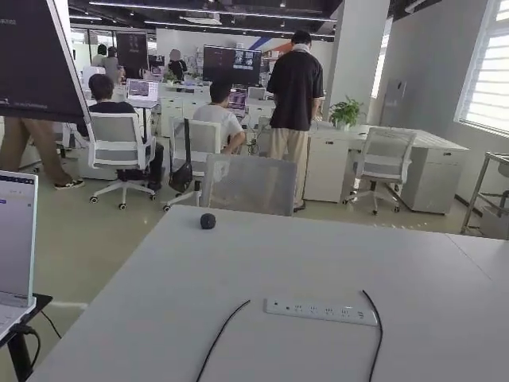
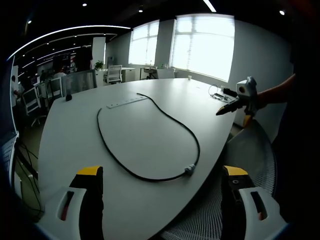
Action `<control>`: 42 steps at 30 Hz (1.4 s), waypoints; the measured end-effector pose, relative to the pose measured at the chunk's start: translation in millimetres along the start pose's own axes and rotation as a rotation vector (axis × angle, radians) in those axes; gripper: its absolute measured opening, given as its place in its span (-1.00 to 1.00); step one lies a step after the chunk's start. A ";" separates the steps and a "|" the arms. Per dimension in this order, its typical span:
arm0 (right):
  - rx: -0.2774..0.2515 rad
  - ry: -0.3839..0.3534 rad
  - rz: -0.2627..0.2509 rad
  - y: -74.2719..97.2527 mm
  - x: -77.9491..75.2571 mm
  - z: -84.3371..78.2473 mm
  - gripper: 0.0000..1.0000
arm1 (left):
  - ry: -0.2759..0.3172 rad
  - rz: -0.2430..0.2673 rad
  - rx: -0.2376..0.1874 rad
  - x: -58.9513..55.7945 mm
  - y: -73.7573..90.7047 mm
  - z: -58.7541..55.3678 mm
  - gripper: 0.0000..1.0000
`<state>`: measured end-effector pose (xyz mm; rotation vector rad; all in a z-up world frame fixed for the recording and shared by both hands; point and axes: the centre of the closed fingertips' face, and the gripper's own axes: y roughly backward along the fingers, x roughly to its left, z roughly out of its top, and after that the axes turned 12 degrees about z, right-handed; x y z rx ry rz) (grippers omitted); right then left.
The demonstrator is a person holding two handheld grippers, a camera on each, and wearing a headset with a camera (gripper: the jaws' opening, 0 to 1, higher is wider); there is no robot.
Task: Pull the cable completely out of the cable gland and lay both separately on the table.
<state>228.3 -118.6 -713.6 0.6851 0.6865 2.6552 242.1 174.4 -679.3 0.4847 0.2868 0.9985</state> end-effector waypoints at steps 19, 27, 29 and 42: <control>-0.091 0.061 0.030 -15.5 12.7 59.9 0.93 | -0.066 -0.056 0.039 -19.1 -12.2 4.1 0.81; -0.035 0.098 0.035 -32.4 7.5 68.2 0.81 | -0.052 -0.049 0.013 -19.5 -14.0 7.7 0.92; -0.014 0.108 0.040 -35.9 8.5 69.4 0.75 | -0.055 -0.048 0.011 -19.0 -13.6 7.9 0.95; 0.186 0.199 0.093 -77.2 12.6 67.9 0.45 | -0.065 -0.090 0.041 -18.8 -12.4 -3.2 0.87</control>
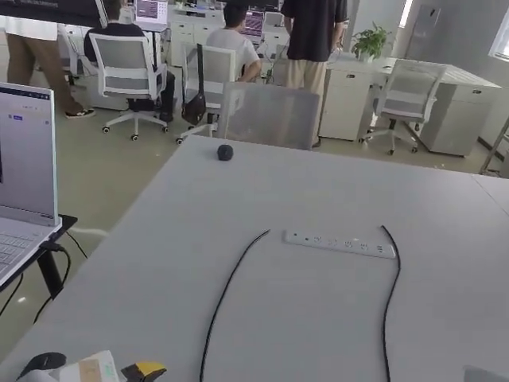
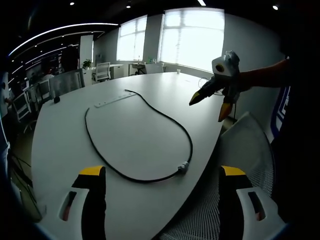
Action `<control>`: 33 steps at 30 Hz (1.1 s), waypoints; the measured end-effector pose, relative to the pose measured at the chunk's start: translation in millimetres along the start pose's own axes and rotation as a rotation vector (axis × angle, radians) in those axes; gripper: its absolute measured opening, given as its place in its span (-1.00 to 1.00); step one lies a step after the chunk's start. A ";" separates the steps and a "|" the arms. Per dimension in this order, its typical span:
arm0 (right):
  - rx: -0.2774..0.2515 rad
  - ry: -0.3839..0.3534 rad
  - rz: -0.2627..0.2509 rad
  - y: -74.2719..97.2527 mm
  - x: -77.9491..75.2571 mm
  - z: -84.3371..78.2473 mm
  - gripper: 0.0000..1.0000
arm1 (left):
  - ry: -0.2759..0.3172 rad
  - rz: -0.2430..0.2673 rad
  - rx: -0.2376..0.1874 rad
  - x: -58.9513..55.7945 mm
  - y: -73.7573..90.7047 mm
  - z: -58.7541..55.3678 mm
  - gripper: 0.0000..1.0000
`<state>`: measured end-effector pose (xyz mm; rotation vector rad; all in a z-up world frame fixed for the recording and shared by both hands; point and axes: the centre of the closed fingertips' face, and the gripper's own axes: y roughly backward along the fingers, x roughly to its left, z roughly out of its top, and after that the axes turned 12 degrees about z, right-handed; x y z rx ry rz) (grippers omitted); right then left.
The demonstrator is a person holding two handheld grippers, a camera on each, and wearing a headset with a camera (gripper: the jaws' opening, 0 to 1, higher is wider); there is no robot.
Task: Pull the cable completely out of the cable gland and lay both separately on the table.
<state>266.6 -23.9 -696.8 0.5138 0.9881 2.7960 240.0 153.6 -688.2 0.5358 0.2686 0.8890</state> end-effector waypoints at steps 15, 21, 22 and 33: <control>0.205 0.034 0.114 -52.8 4.4 -9.1 0.20 | -0.008 -0.062 0.014 -10.3 -3.0 -10.5 0.85; 0.262 0.038 0.128 -68.6 4.4 -15.8 0.10 | -0.014 -0.080 0.013 -11.8 -3.1 -10.0 0.80; 0.270 0.037 0.134 -71.0 5.7 -16.7 0.08 | -0.016 -0.082 0.011 -11.9 -3.4 -9.8 0.81; 0.404 0.081 0.172 -97.1 14.3 -39.4 -0.06 | -0.012 -0.096 0.005 -11.7 2.6 -15.1 0.83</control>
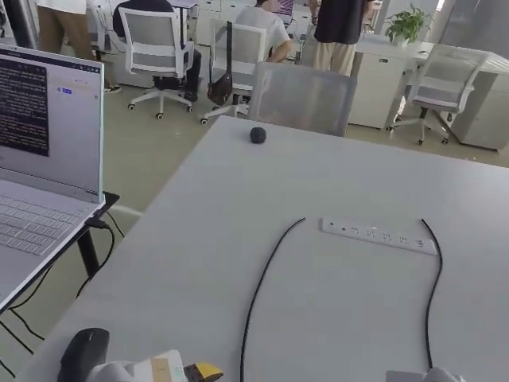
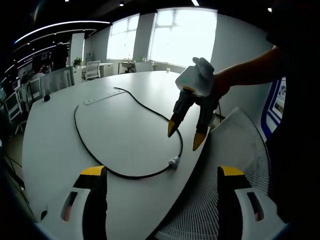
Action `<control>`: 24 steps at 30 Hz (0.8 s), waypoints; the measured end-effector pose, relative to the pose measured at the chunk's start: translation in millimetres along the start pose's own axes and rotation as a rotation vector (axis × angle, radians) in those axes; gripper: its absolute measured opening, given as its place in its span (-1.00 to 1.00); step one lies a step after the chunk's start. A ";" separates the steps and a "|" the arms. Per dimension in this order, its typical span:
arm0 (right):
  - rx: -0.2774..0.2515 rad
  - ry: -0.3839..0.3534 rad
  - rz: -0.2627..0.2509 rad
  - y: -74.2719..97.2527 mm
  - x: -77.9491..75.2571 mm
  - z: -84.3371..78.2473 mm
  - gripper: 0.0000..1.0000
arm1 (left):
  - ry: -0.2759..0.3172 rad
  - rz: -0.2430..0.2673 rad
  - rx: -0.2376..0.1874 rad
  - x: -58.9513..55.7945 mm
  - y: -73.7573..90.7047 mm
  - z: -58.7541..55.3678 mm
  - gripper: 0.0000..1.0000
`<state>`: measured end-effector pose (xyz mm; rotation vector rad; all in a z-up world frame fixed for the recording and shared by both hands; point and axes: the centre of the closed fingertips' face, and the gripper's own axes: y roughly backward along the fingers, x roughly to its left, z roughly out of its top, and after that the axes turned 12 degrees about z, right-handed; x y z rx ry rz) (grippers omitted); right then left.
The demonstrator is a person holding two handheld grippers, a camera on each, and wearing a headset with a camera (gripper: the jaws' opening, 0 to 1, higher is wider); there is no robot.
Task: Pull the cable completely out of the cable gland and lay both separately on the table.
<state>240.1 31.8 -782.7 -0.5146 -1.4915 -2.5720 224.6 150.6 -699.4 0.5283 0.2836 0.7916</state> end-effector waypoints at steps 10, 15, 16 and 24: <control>0.090 0.066 -0.012 -26.5 0.7 -3.7 -0.21 | -0.021 -0.015 0.023 -3.0 6.9 -10.0 0.73; 0.115 0.075 -0.010 -34.8 -1.4 -9.6 -0.25 | -0.021 -0.022 0.022 -4.0 8.9 -12.1 0.69; 0.114 0.078 -0.012 -35.9 -1.6 -9.4 -0.24 | -0.021 -0.020 0.021 -4.2 9.2 -12.3 0.70; 0.109 0.062 0.001 -47.1 1.3 -8.9 -0.41 | -0.010 -0.008 0.004 -2.4 11.7 -11.2 0.76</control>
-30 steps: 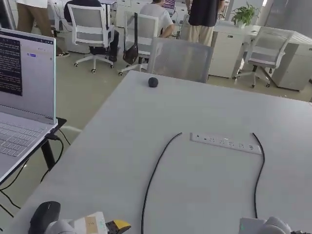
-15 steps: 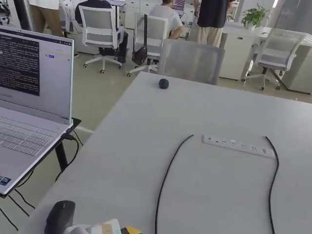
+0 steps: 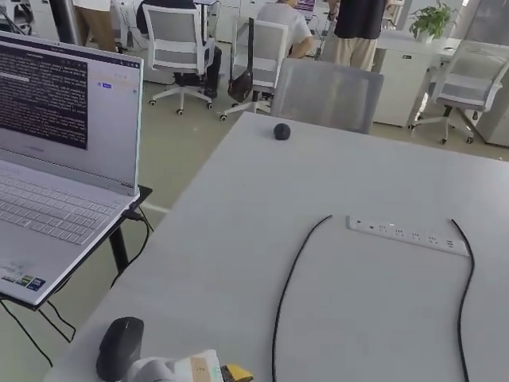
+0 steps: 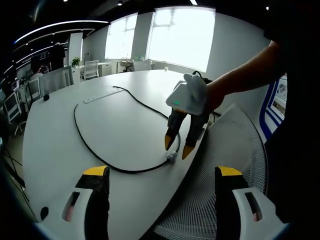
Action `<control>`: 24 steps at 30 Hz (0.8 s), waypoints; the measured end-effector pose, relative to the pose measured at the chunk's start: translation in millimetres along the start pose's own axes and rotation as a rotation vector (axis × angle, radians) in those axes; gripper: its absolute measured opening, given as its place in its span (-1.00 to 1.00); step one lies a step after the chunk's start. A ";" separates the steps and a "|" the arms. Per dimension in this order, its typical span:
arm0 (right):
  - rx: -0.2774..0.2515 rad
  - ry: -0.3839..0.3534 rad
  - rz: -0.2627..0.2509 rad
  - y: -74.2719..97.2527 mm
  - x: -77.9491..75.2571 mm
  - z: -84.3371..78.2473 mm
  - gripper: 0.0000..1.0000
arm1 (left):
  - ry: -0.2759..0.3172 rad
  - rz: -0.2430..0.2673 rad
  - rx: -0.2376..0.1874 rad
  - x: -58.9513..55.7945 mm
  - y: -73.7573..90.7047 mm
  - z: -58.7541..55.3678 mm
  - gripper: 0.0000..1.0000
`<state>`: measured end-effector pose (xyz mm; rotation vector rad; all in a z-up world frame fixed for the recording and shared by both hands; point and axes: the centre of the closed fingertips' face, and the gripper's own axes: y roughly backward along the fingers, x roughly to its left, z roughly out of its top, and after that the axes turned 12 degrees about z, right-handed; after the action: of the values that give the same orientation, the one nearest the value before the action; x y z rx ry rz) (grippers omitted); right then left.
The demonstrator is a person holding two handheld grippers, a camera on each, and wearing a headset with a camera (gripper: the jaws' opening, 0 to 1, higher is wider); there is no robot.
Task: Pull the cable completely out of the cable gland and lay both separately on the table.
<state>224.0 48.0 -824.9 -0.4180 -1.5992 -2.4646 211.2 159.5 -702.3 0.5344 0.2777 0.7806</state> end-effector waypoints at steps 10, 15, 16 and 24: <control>0.013 0.022 -0.016 -1.7 -2.3 -0.1 -0.54 | -0.002 0.014 0.009 4.5 1.7 -6.9 0.80; 0.019 0.023 -0.029 -2.3 -3.7 -1.3 -0.76 | -0.003 0.017 0.016 5.6 1.2 -8.8 0.80; 0.016 0.013 -0.032 -2.4 -4.0 -1.2 -0.78 | -0.003 0.019 0.017 5.9 1.1 -8.8 0.80; 0.010 0.020 -0.048 -2.1 -5.1 -0.6 -0.83 | -0.008 0.026 0.019 10.3 -0.9 -4.7 0.79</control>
<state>228.1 48.3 -828.6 -0.3562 -1.6320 -2.4857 216.7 168.2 -707.2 0.5593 0.2716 0.8016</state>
